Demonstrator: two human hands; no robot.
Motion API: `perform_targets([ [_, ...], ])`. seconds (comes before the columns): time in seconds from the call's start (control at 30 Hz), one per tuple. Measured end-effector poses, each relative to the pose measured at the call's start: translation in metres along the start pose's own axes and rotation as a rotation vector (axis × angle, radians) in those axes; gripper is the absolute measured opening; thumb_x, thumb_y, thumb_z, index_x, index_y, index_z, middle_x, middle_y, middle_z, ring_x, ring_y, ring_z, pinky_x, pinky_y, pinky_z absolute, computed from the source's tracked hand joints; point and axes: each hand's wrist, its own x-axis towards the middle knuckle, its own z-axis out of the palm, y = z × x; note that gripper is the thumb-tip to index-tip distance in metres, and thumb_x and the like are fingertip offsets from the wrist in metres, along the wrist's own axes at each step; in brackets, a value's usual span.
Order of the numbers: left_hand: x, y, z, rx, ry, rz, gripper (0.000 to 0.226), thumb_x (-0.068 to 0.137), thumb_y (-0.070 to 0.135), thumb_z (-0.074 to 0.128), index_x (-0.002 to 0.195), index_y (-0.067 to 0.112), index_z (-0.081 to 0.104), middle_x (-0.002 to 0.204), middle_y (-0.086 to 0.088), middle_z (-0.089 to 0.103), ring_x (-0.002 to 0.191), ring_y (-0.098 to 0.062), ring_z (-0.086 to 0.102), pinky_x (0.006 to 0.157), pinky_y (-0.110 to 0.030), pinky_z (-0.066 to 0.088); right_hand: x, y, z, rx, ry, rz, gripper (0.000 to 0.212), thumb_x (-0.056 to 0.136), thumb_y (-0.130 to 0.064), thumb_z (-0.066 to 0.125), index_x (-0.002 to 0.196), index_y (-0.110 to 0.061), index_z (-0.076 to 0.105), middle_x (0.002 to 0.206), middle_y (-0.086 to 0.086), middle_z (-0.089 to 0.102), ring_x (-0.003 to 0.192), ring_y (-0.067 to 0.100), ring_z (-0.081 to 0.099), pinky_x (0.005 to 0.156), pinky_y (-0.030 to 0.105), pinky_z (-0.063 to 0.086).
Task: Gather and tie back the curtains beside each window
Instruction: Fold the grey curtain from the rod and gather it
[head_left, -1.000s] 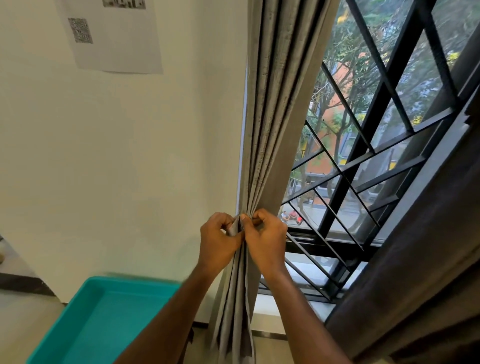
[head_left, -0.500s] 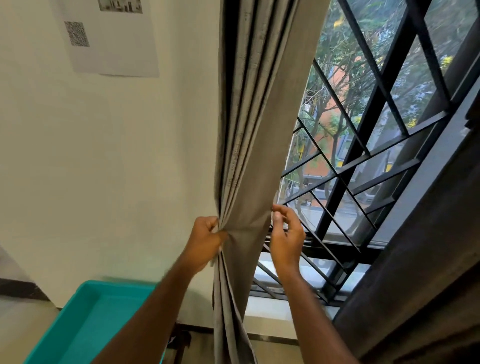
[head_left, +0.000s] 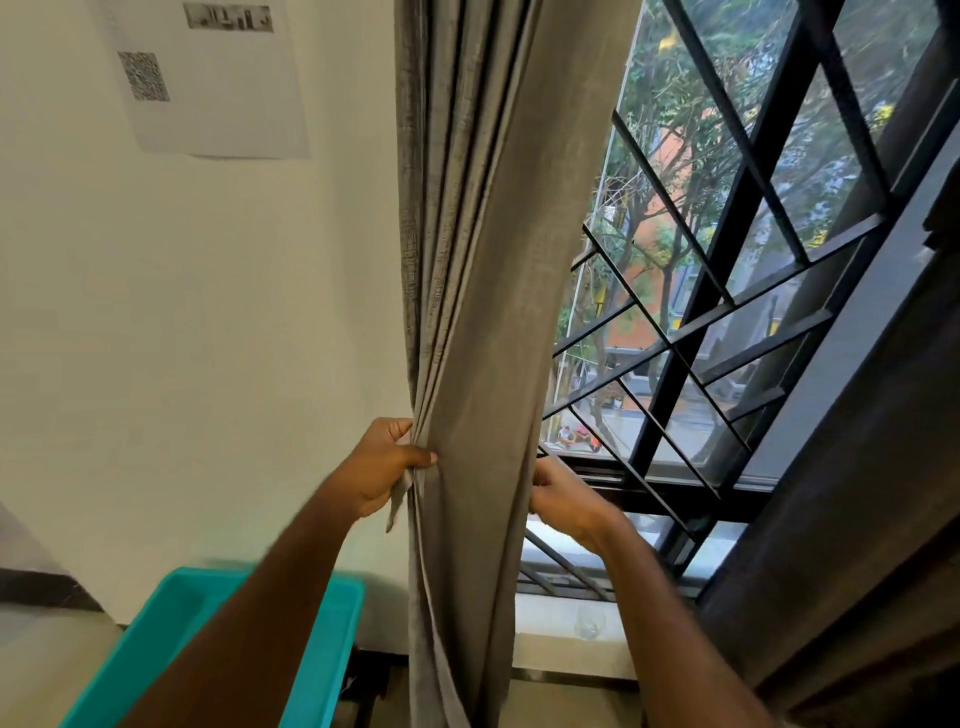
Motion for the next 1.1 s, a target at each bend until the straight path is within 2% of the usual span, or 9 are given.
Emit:
perform_targets([
  [0.07,0.004,-0.002,0.007,0.334,0.143,0.118,0.008,0.093,0.005,0.068,0.087,0.01,0.071,0.084,-0.008,0.074,0.078,-0.021,0.073,0.076,-0.036,0.059,0.01,-0.003,0.001,-0.152,0.2,0.022,0.031,0.101,-0.028,0.056,0.08,-0.012,0.073,0.082,0.005,0.076,0.083,0.025,0.074,0.08,0.047,0.061],
  [0.13,0.007,-0.006,0.02,0.588,0.347,0.179,0.029,0.092,0.026,0.073,0.069,0.014,0.06,0.066,-0.004,0.064,0.061,-0.019,0.064,0.062,-0.036,0.055,0.015,-0.011,0.005,-0.301,0.509,0.1,0.044,0.101,-0.036,0.049,0.066,-0.013,0.06,0.07,0.008,0.068,0.072,0.031,0.068,0.069,0.045,0.058],
  [0.2,0.005,-0.008,0.033,0.739,0.494,0.141,0.042,0.093,0.044,0.068,0.066,0.015,0.054,0.062,-0.001,0.058,0.058,-0.019,0.06,0.058,-0.03,0.048,0.013,-0.02,0.015,-0.13,0.684,0.089,0.045,0.103,-0.033,0.044,0.063,-0.014,0.055,0.067,0.008,0.063,0.065,0.028,0.065,0.06,0.041,0.056],
  [0.3,0.002,-0.015,0.052,0.559,0.472,0.087,0.038,0.094,0.039,0.068,0.069,0.013,0.053,0.065,-0.004,0.057,0.061,-0.019,0.056,0.057,-0.029,0.043,0.012,-0.028,0.033,0.571,0.505,0.051,0.039,0.111,-0.031,0.038,0.095,-0.007,0.064,0.073,0.016,0.067,0.063,0.029,0.07,0.053,0.035,0.057],
  [0.4,-0.005,-0.018,0.062,0.226,0.407,0.079,0.017,0.094,0.018,0.067,0.083,0.011,0.055,0.076,-0.005,0.061,0.071,-0.018,0.058,0.064,-0.03,0.049,0.015,-0.019,0.047,0.809,0.416,-0.042,0.033,0.112,-0.03,0.037,0.122,-0.009,0.061,0.096,0.02,0.076,0.091,0.03,0.076,0.079,0.038,0.062],
  [0.5,-0.016,-0.012,0.063,-0.081,0.305,0.07,0.01,0.094,0.004,0.065,0.103,0.009,0.061,0.084,-0.003,0.072,0.074,-0.015,0.071,0.061,-0.027,0.055,0.01,-0.011,0.054,0.796,0.39,-0.14,0.035,0.11,-0.028,0.043,0.115,-0.004,0.068,0.086,0.007,0.074,0.083,0.019,0.071,0.078,0.033,0.057],
  [0.67,-0.021,-0.017,0.068,-0.066,0.379,0.112,0.024,0.087,0.017,0.078,0.103,0.02,0.061,0.097,-0.01,0.074,0.084,-0.026,0.074,0.064,-0.035,0.061,0.006,-0.012,0.058,0.633,0.338,-0.151,0.027,0.107,-0.022,0.051,0.114,-0.011,0.074,0.104,0.004,0.078,0.1,0.02,0.074,0.088,0.039,0.061],
  [0.83,-0.022,-0.014,0.069,-0.208,0.48,0.074,0.024,0.088,0.018,0.077,0.101,0.009,0.058,0.091,-0.011,0.071,0.07,-0.013,0.068,0.051,-0.017,0.05,0.011,-0.011,0.063,0.461,0.427,-0.104,0.02,0.1,-0.029,0.064,0.09,-0.019,0.078,0.088,0.006,0.076,0.091,0.025,0.074,0.087,0.053,0.061],
  [1.1,-0.016,-0.01,0.052,0.113,0.367,0.01,0.026,0.091,0.03,0.073,0.101,0.01,0.059,0.092,-0.008,0.067,0.078,-0.016,0.065,0.057,-0.019,0.049,0.009,-0.01,0.063,0.585,0.24,-0.123,0.017,0.098,-0.018,0.066,0.103,-0.006,0.077,0.102,0.01,0.078,0.101,0.024,0.075,0.091,0.041,0.06],
])
